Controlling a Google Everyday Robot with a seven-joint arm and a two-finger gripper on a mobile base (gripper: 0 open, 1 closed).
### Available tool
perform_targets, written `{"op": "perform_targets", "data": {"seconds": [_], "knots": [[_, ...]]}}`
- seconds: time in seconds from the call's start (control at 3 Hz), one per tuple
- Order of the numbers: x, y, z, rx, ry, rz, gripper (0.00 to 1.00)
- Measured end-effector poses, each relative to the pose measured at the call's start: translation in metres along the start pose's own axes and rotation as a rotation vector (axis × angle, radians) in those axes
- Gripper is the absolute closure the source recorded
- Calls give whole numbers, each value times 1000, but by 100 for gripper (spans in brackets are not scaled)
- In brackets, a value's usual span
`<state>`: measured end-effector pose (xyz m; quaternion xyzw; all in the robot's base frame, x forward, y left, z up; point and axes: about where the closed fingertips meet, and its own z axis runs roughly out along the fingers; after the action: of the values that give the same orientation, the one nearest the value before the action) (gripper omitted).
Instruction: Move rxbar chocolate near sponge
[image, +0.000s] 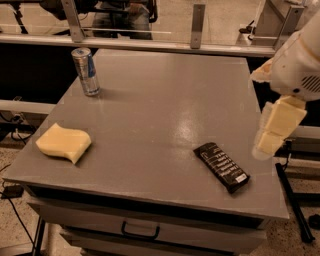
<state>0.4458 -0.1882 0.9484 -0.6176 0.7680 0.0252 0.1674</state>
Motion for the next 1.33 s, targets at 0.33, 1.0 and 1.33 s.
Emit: {"op": "perform_targets", "data": {"seconds": [0.33,1.0,1.33], "knots": [[6,0,28,67,126,94,0],[41,10,79,41,250,407,0],[41,6,75,4,182,475,0]]}}
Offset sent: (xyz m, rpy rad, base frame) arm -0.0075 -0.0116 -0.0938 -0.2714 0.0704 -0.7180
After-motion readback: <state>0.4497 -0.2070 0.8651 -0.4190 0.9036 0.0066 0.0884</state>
